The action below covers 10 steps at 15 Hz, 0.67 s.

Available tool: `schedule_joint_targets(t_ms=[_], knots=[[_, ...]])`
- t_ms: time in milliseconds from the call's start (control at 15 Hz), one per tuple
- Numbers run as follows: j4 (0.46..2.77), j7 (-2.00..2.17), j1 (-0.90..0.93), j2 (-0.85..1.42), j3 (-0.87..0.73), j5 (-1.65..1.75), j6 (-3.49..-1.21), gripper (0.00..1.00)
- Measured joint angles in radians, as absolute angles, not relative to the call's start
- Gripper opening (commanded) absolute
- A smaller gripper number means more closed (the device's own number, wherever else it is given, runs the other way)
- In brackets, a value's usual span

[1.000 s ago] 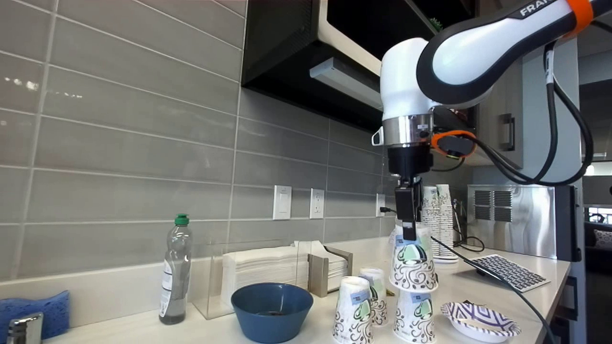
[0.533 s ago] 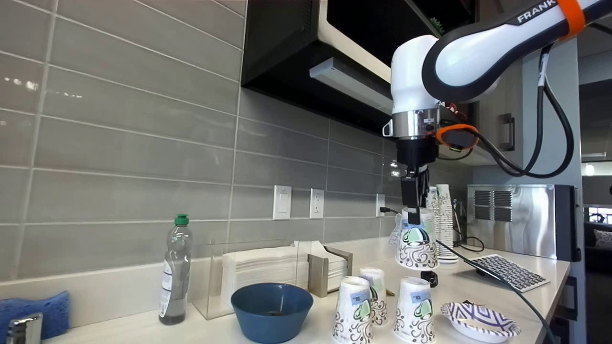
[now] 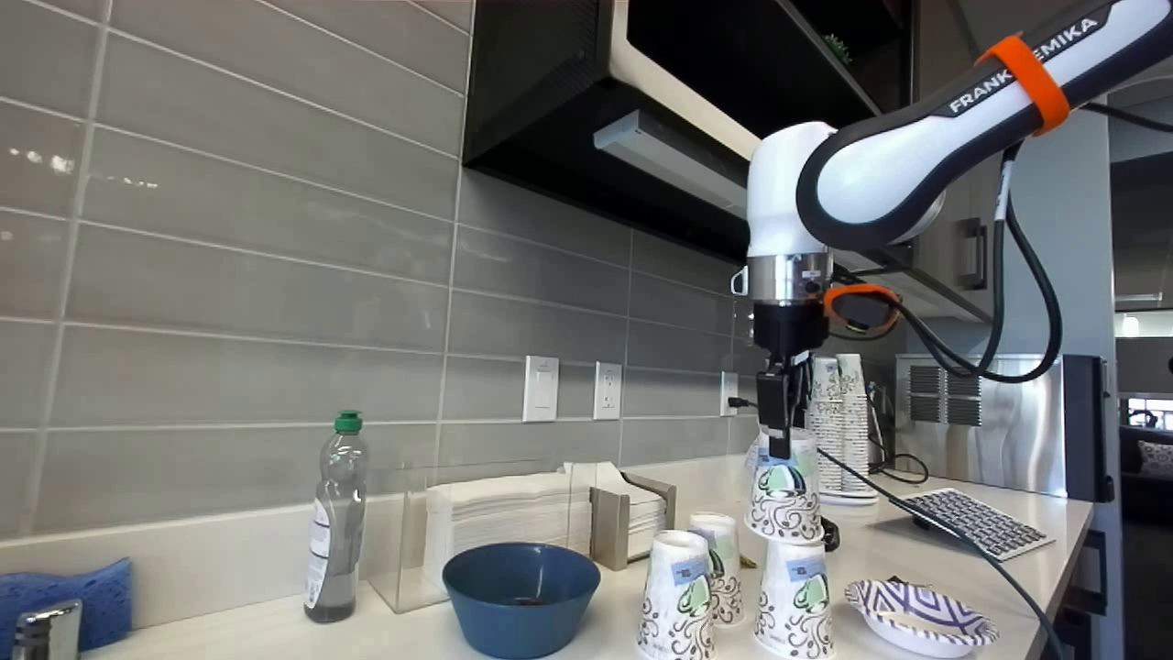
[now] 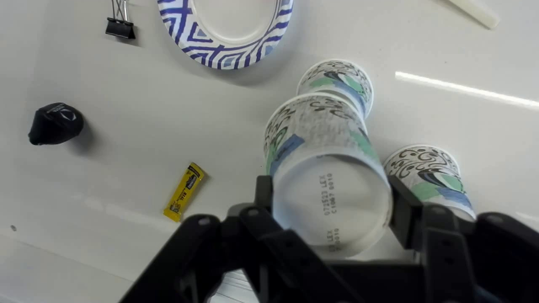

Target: Stack the coffee cups on top of each other

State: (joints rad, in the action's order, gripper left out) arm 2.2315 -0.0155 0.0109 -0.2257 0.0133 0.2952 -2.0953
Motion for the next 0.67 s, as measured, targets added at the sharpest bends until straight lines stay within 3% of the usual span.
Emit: schedule_joint_targets(t_ms=[667], knots=[[2.236, -0.023, 0.011, -0.222, 0.007, 0.285, -2.114, 0.41]])
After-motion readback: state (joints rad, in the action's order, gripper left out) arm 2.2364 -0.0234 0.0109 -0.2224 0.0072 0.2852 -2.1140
